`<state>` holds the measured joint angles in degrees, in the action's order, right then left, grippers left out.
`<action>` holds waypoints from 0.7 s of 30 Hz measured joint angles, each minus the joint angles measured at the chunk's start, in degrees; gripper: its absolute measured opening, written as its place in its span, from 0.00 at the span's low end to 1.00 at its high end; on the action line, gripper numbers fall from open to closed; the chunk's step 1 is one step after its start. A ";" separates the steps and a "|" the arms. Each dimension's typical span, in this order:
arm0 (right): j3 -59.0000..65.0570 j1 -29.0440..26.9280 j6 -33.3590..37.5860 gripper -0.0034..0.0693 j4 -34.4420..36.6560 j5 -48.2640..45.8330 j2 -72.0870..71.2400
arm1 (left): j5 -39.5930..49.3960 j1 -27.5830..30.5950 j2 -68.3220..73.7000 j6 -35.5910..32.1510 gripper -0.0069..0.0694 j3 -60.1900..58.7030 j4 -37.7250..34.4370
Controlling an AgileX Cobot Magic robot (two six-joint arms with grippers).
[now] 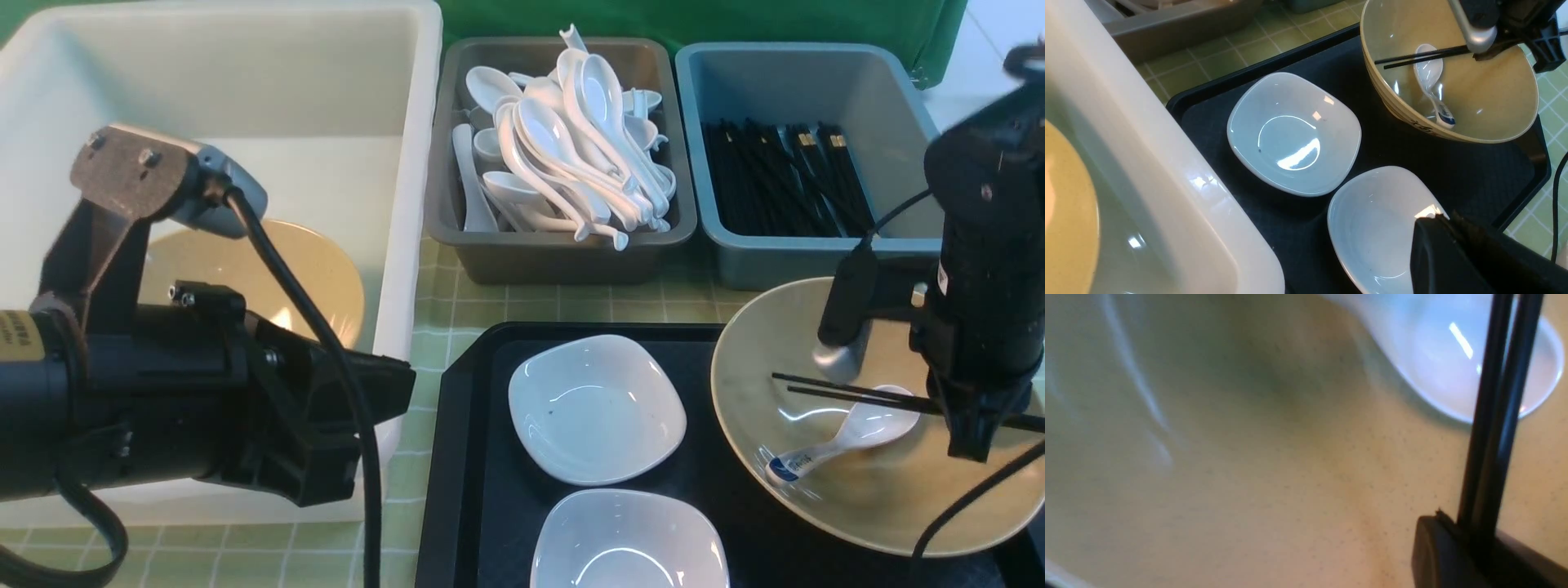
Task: On green table put chopsticks spoon bowls plates into blue grey white boxes.
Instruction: 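Move the grippers toward the tableware on the black tray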
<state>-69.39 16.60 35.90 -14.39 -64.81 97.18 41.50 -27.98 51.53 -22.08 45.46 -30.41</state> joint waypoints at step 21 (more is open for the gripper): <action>-29.49 -21.83 4.45 0.12 52.63 -1.73 10.88 | -8.58 0.00 0.03 -0.09 0.09 0.00 -1.29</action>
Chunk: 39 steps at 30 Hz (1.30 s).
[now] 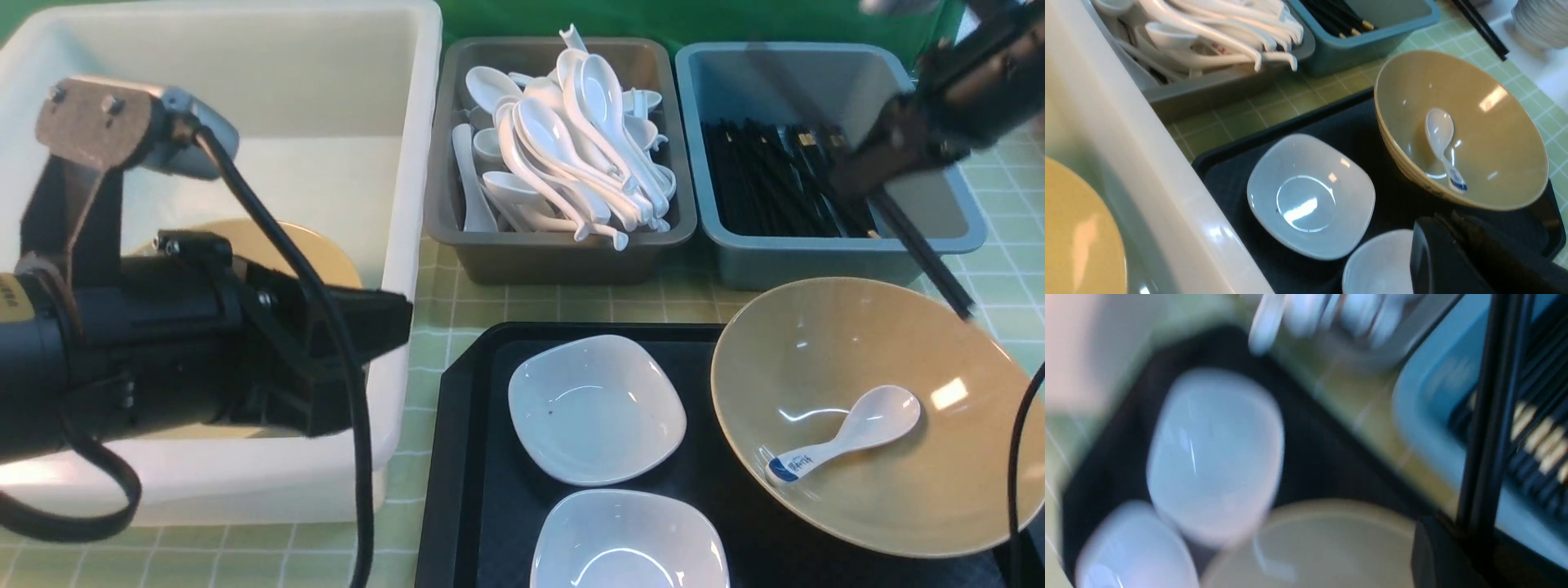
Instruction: On green table put chopsticks spoon bowls plates into blue grey white boxes.
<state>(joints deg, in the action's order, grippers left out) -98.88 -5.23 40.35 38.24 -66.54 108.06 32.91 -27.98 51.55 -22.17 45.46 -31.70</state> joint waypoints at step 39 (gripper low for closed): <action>-1.56 0.28 24.99 0.66 2.26 -0.33 -10.24 | 4.39 0.00 1.93 -4.07 0.09 0.00 -3.38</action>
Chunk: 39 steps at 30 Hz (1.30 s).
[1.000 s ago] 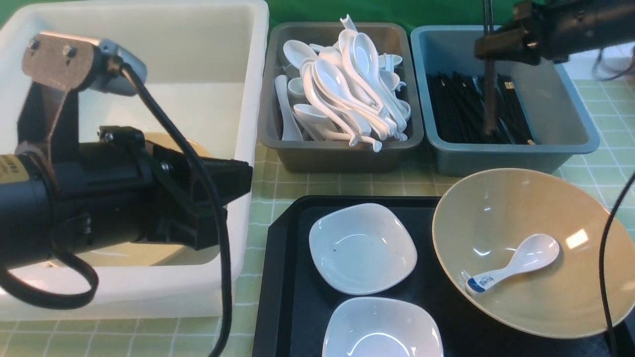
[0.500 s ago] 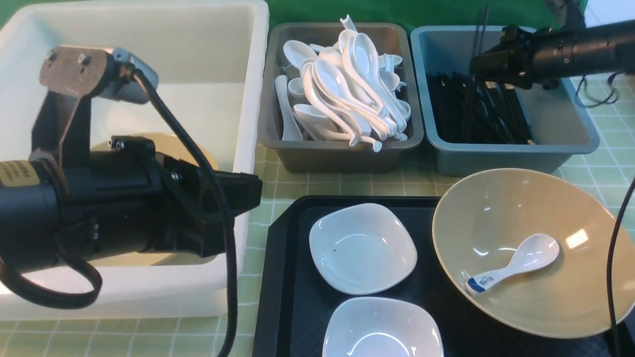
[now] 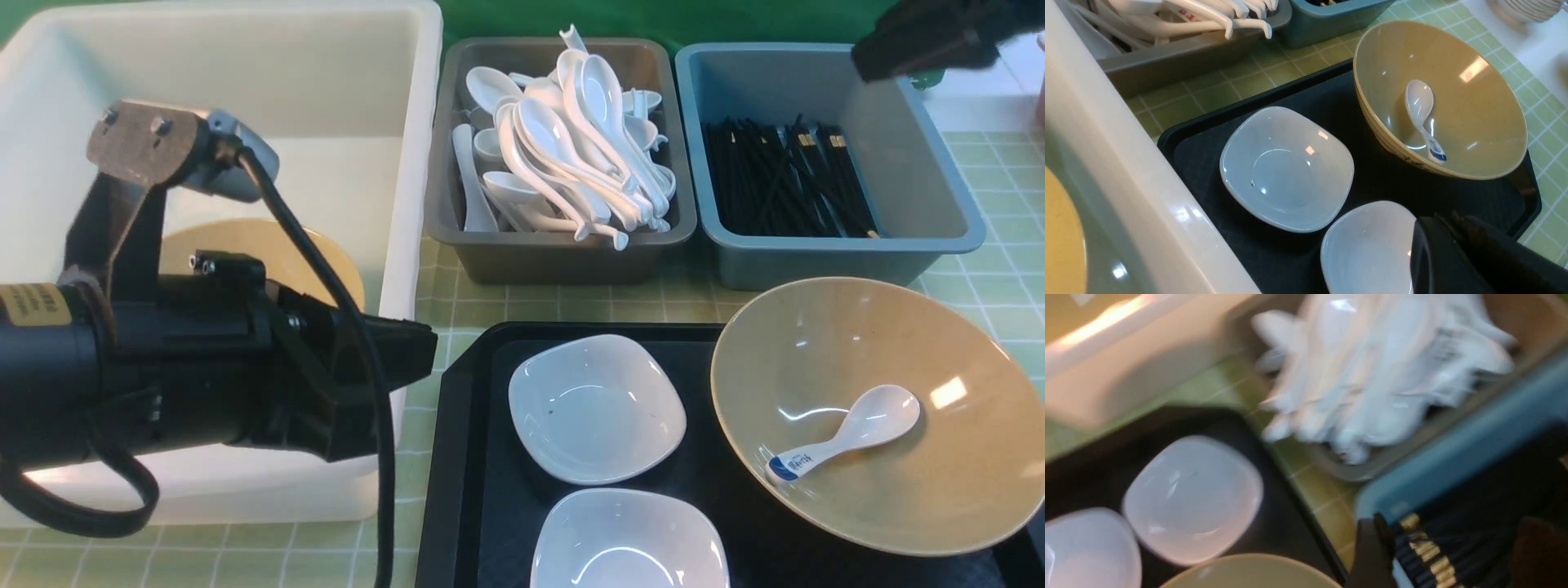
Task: On green table put chopsticks spoon bowls plates into blue grey white boxes.
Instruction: 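Reach down and grasp the white spoon resting in the bowl with the right gripper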
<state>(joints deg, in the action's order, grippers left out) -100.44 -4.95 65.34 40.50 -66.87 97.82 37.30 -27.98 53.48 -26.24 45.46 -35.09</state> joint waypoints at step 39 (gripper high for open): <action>35.42 14.66 19.91 0.18 -20.63 16.38 -0.60 | 3.70 0.00 -5.26 -9.96 0.09 0.00 3.40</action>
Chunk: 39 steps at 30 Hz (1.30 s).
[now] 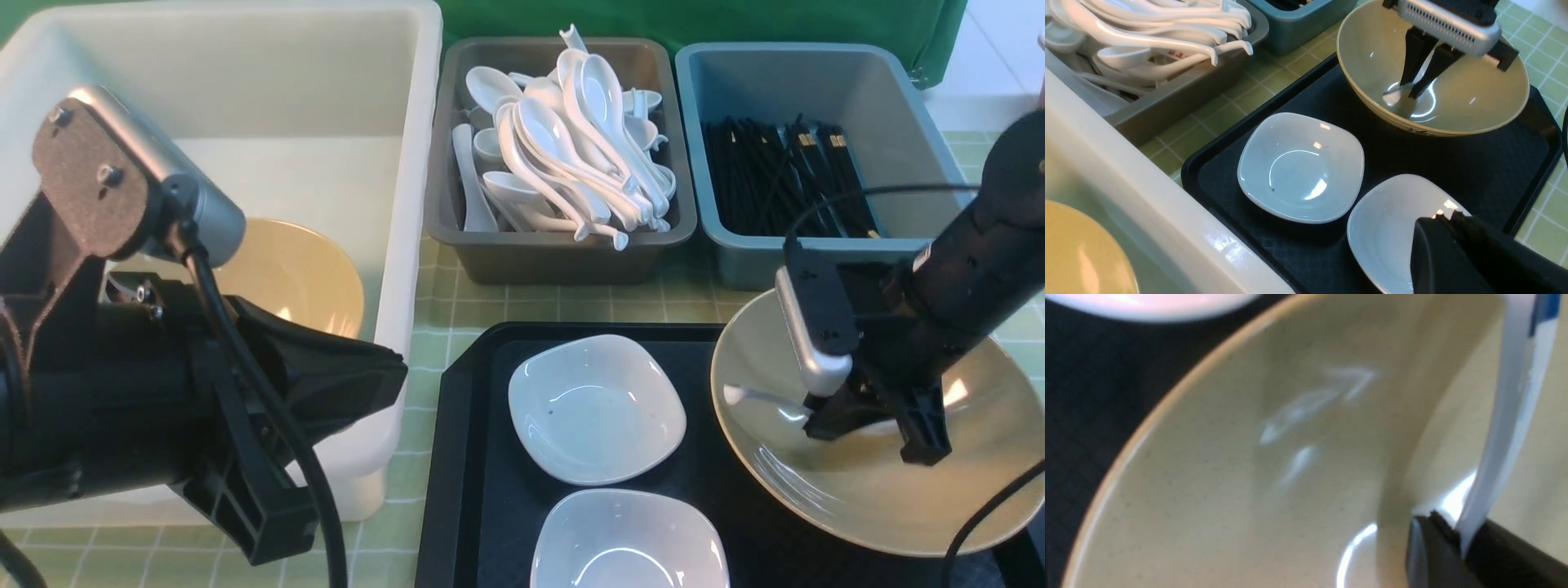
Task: On green table put chopsticks spoon bowls plates into blue grey white boxes.
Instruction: 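Reach down and grasp the white spoon resting in the bowl with the right gripper, then place the white spoon into the bin of spoons with the right gripper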
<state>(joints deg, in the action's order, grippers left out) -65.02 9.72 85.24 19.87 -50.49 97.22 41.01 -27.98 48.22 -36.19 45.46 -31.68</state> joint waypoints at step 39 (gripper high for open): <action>-69.25 6.58 -50.86 0.33 27.97 11.52 38.86 | -1.18 0.00 0.00 2.99 0.09 0.00 0.06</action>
<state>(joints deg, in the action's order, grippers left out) -134.28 16.30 34.38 47.84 -38.97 136.08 39.83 -27.98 48.22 -33.20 45.46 -31.62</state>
